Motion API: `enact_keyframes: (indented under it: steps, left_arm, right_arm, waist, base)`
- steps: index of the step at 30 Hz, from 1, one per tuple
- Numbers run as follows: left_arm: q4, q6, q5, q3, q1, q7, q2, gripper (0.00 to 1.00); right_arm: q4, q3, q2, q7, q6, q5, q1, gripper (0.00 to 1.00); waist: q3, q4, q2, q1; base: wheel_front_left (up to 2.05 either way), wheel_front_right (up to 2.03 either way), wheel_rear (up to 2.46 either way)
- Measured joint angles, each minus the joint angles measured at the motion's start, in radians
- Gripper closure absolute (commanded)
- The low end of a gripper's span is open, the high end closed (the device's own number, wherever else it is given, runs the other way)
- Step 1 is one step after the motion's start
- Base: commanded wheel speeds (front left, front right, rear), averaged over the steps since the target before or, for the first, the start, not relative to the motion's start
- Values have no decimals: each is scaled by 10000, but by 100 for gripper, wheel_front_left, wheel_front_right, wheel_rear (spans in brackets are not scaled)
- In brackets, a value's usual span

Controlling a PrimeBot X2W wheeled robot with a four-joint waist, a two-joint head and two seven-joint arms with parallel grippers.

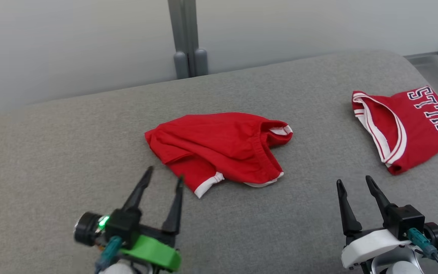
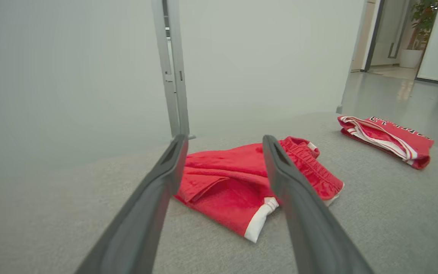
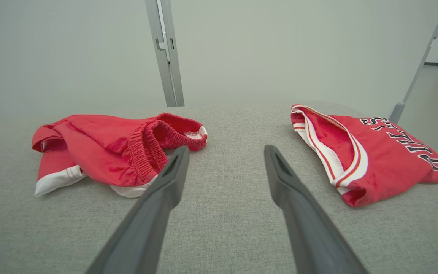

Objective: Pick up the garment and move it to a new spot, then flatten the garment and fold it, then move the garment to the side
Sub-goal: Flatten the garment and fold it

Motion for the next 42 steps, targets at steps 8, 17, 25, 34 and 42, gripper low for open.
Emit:
enact_keyframes:
  steps: [8, 17, 25, 34, 42]
  left_arm:
    - [1221, -23, -589, -3645, -3355, 1555, 370, 0]
    - [3003, -29, -1417, -6063, -5690, 3298, 725, 0]
    - [4385, -29, -1747, -6863, -6582, 3862, 982, 0]
    - [5908, 59, -1858, -7022, -6824, 5124, 1041, 0]
    - [6000, 44, -2146, -7285, -6879, 5258, 1024, 35]
  right_arm:
    - [-245, 393, 0, 0, 0, 445, -500, 0]
    - [-291, 397, -12, 0, 0, 947, -587, 0]
    - [-253, 399, -12, 0, 0, 1074, -597, 0]
    - [-171, 491, -6, 0, 0, 1114, -727, 0]
    - [-127, 474, -6, 0, 0, 1116, -722, 0]
  waist:
    - [613, -1051, 0, 0]
    - [1440, -2409, 0, 0]
    - [1966, -3187, 0, 0]
    - [1918, -3138, 0, 0]
    - [1859, -3053, 0, 0]
  base:
    - [0, 0, 0]
    - [0, 0, 0]
    - [0, 0, 0]
    - [0, 0, 0]
    - [0, 0, 0]
